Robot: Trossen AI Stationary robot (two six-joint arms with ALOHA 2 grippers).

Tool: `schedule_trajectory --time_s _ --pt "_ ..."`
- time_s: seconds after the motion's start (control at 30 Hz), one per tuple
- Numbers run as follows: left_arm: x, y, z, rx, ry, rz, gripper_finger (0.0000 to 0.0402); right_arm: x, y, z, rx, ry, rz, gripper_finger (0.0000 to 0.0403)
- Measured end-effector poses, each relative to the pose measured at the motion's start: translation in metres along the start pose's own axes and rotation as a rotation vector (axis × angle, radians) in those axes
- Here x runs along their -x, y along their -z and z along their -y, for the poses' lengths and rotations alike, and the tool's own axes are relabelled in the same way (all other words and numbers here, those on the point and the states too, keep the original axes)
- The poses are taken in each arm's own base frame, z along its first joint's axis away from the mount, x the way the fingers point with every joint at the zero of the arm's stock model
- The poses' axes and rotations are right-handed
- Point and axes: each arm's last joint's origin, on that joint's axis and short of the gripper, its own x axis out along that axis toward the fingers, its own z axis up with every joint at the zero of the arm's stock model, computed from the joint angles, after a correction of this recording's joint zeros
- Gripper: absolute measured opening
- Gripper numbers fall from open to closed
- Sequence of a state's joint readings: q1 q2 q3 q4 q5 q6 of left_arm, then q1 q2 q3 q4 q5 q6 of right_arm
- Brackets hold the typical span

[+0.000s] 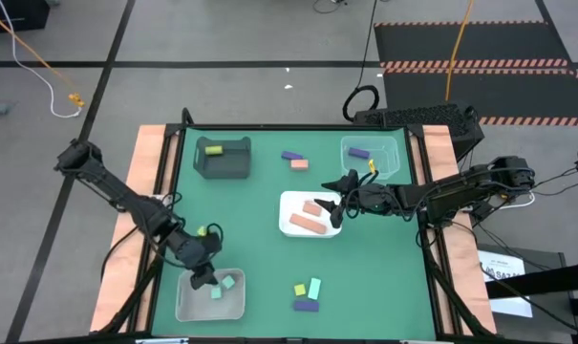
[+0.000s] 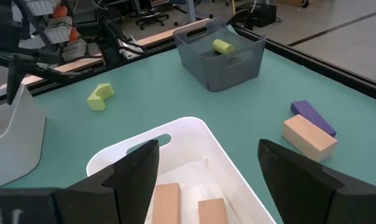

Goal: Sort & place blocks by color
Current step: Put the left green block into the black bin

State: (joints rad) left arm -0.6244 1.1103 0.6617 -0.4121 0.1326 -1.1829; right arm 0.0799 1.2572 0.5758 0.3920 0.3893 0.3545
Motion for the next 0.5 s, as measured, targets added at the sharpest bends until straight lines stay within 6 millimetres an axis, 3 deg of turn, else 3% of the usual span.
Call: schedule_trajectory --time_s 0.17,0.3,0.5 --pt "0.002 -0.011 -0.01 -0.253 -0.067 0.032 0.0218 0.0 0.0 0.0 0.0 0.0 0.0 0.0267" --pt "0.007 -0.015 -0.032 -0.388 -0.297 0.009 0.0201 0.0 0.0 0.0 0.0 0.0 0.0 0.0267" --pt "0.017 -0.007 -0.063 -0.503 -0.577 -0.18 0.0193 0.0 0.0 0.0 0.0 0.0 0.0 0.0267"
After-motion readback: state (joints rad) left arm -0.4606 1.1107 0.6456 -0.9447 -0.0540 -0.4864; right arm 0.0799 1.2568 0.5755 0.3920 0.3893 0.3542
